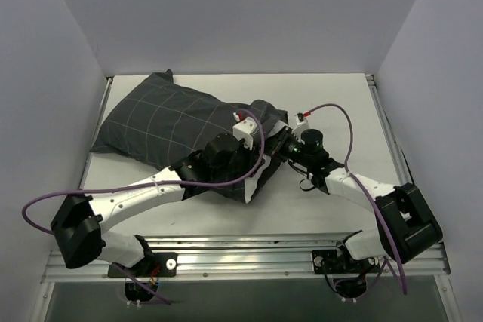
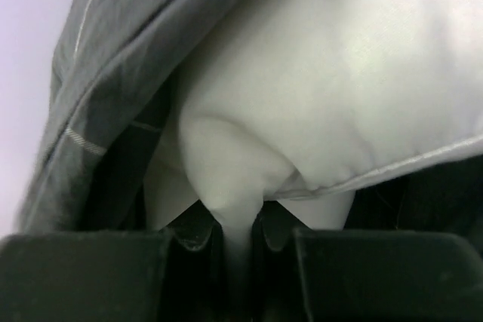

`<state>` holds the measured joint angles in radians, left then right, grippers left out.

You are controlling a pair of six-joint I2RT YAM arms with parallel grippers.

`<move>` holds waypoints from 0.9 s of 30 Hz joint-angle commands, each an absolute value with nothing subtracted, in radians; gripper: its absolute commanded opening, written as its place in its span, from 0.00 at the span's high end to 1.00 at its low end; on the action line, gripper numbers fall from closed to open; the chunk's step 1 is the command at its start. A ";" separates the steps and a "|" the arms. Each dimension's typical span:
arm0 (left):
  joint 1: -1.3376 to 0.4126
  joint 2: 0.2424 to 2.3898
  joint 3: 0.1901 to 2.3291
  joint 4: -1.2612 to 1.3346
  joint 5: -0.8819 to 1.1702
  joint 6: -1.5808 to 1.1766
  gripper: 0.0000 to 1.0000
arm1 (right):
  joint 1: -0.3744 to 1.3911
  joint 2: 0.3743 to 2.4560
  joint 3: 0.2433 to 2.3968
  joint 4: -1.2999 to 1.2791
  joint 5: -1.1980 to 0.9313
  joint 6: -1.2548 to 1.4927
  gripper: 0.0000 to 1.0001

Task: Remove the pillowcase from the pillow

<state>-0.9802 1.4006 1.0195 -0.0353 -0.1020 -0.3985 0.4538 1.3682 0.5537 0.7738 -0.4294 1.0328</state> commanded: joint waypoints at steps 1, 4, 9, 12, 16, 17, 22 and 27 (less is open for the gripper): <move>-1.006 1.257 1.069 0.002 -0.063 -0.385 0.61 | 0.460 1.327 0.662 0.758 -0.405 1.003 1.00; -1.008 1.157 1.078 -0.124 -0.127 -0.383 0.23 | 0.463 1.286 0.707 0.623 -0.367 0.948 1.00; -1.019 1.002 1.086 -0.262 -0.196 -0.422 0.14 | 0.469 1.258 0.791 0.485 -0.348 0.902 1.00; -1.028 0.966 1.072 -0.336 -0.215 -0.463 0.18 | 0.479 1.250 0.834 0.433 -0.334 0.888 1.00; -1.046 0.974 1.039 -0.377 -0.216 -0.523 0.25 | 0.502 1.244 0.896 0.350 -0.264 0.833 1.00; -1.052 0.988 1.032 -0.379 -0.218 -0.531 0.25 | 0.502 1.247 0.903 0.333 -0.258 0.830 1.00; -1.098 1.052 1.051 -0.417 -0.288 -0.551 0.29 | 0.514 1.249 0.930 0.307 -0.235 0.816 1.00; -1.111 1.109 1.080 -0.485 -0.443 -0.560 0.38 | 0.531 1.252 0.939 0.291 -0.225 0.802 1.00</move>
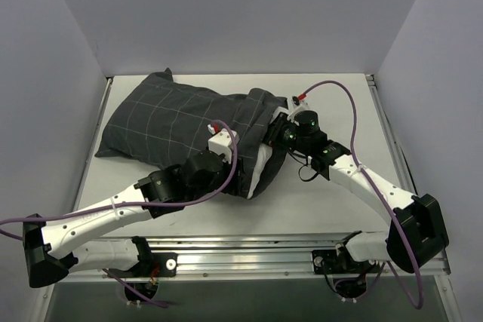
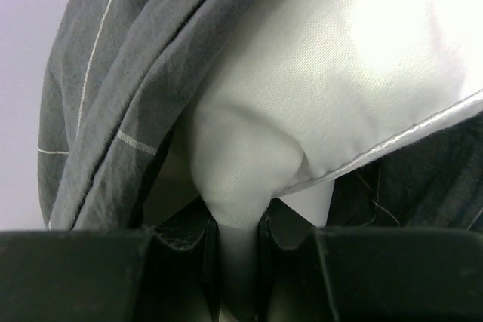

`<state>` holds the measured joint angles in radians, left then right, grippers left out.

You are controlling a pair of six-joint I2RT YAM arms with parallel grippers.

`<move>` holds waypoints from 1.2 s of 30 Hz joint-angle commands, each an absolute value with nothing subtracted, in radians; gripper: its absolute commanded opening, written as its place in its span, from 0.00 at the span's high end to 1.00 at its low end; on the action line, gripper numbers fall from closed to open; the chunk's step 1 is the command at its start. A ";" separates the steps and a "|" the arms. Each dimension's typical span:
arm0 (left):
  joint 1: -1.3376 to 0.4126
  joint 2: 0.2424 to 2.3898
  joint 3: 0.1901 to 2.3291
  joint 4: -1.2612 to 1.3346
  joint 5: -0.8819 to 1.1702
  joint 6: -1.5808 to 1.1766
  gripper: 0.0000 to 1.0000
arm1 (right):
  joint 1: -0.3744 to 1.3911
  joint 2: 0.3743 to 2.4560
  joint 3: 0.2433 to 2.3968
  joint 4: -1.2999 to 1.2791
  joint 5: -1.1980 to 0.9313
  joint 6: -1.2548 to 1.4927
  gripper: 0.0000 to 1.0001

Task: Remove the pillowcase from the pillow

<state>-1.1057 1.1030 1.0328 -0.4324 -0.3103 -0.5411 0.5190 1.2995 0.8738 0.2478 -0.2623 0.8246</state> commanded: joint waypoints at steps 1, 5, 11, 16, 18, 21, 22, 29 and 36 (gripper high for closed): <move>-1.112 1.112 1.080 -0.500 -0.463 -0.564 0.39 | 0.531 1.252 0.939 0.290 -0.225 0.801 1.00; -1.112 1.121 1.080 -0.517 -0.529 -0.577 0.51 | 0.540 1.244 0.937 0.279 -0.216 0.795 1.00; -1.112 1.147 1.068 -0.474 -0.512 -0.575 0.90 | 0.546 1.236 0.939 0.268 -0.210 0.787 1.00; -1.108 1.137 1.043 -0.480 -0.523 -0.586 0.98 | 0.543 1.224 0.943 0.252 -0.206 0.778 1.00; -1.106 1.124 1.022 -0.491 -0.529 -0.604 0.98 | 0.528 1.215 0.959 0.229 -0.204 0.781 1.00; -1.106 1.088 0.963 -0.479 -0.503 -0.624 0.98 | 0.496 1.209 0.977 0.219 -0.213 0.811 1.00; -1.106 1.068 0.950 -0.473 -0.496 -0.626 0.98 | 0.491 1.210 1.000 0.215 -0.215 0.816 1.00; -1.104 1.048 0.867 -0.495 -0.595 -0.664 0.98 | 0.471 1.230 1.138 0.120 -0.250 0.825 1.00; -1.077 1.063 0.796 -0.639 -0.921 -0.972 0.98 | 0.405 1.223 1.216 0.061 -0.400 0.865 1.00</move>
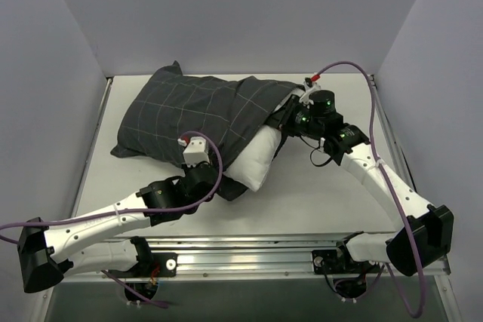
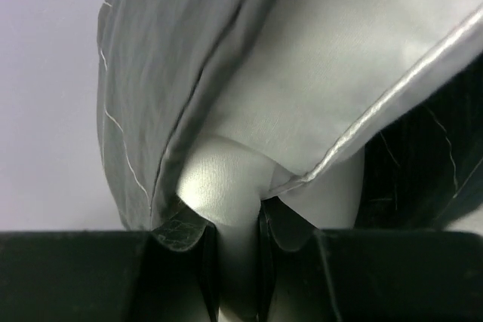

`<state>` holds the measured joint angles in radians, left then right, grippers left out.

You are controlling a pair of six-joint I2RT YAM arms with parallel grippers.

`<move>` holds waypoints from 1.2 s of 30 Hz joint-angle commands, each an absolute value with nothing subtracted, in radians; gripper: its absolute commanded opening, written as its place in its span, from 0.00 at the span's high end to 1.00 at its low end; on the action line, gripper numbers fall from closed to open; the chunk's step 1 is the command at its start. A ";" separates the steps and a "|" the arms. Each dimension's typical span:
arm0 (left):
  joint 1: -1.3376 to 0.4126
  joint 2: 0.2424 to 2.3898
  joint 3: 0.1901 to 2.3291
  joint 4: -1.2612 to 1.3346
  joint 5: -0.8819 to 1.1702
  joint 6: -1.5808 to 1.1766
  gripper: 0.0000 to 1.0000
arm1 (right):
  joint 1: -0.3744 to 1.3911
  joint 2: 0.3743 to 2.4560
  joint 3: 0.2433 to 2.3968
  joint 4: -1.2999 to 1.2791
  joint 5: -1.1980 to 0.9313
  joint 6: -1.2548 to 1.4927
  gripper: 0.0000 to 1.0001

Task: Remove the pillowcase from the pillow

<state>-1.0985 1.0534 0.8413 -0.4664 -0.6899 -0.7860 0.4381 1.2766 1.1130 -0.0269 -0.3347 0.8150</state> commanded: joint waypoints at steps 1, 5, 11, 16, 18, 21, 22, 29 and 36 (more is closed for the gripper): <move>-1.072 1.068 0.792 -0.670 -0.975 -1.032 0.98 | 0.403 1.223 1.221 0.046 -0.432 0.865 1.00; -1.022 1.066 0.769 -0.726 -1.173 -1.244 0.98 | 0.405 1.230 1.212 0.046 -0.573 0.876 1.00; -0.992 1.141 0.677 -0.121 -1.086 -0.957 0.93 | 0.449 1.200 1.114 0.110 -0.611 0.897 1.00; -0.992 1.241 0.742 0.016 -0.912 -0.858 0.91 | 0.474 1.201 1.075 0.078 -0.603 0.813 1.00; -0.992 1.229 0.730 0.176 -0.791 -0.748 0.82 | 0.477 1.197 1.059 0.077 -0.585 0.799 1.00; -0.992 1.178 0.732 0.230 -0.626 -0.681 0.58 | 0.486 1.181 1.031 0.091 -0.527 0.786 1.00; -0.991 1.166 0.736 0.221 -0.594 -0.670 0.52 | 0.492 1.177 1.028 0.087 -0.505 0.779 1.00; -0.971 1.101 0.784 0.137 -0.392 -0.545 0.43 | 0.518 1.201 1.011 0.054 -0.445 0.727 1.00; -0.971 1.069 0.914 -0.001 -0.094 -0.404 0.13 | 0.518 1.210 1.046 -0.035 -0.365 0.641 1.00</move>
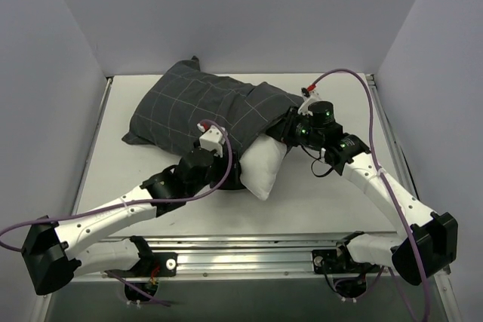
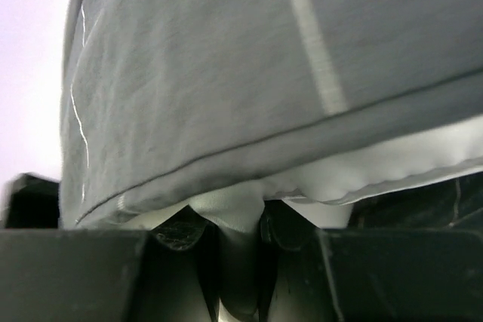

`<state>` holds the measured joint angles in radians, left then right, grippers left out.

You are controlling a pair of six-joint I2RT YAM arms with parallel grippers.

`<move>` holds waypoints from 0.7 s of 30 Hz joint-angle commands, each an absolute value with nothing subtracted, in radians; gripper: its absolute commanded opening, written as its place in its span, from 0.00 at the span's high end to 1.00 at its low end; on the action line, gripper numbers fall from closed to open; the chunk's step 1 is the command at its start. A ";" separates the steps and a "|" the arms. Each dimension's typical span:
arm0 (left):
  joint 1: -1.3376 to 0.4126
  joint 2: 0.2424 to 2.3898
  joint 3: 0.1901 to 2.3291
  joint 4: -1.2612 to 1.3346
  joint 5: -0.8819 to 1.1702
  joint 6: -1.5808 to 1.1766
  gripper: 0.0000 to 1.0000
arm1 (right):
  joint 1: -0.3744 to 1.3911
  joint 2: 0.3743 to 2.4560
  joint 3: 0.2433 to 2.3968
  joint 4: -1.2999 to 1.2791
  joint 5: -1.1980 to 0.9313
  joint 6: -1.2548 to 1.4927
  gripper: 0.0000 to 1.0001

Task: Remove the pillowcase from the pillow

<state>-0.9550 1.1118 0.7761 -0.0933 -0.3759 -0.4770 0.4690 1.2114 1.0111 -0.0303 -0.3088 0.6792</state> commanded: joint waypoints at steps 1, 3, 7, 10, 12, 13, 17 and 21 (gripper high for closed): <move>-0.971 1.069 0.940 -0.090 -0.060 -0.388 0.12 | 0.518 1.210 1.054 -0.041 -0.359 0.629 1.00; -0.971 1.071 1.018 -0.150 0.024 -0.338 0.11 | 0.518 1.213 1.057 -0.054 -0.354 0.601 1.00; -0.971 1.107 1.155 -0.253 0.080 -0.269 0.09 | 0.518 1.210 1.057 -0.052 -0.360 0.562 1.00; -0.965 1.182 1.255 -0.268 0.048 -0.219 0.09 | 0.520 1.209 1.054 -0.051 -0.362 0.540 1.00; -0.948 1.259 1.352 -0.290 0.069 -0.198 0.09 | 0.520 1.207 1.052 -0.049 -0.362 0.528 1.00; -0.942 1.285 1.385 -0.311 0.119 -0.187 0.09 | 0.522 1.206 1.054 -0.052 -0.362 0.520 1.00; -0.936 1.399 1.512 -0.374 0.204 -0.164 0.09 | 0.525 1.203 1.052 -0.060 -0.351 0.508 1.00; -0.930 1.419 1.556 -0.472 0.235 -0.163 0.08 | 0.525 1.197 1.045 -0.063 -0.330 0.494 1.00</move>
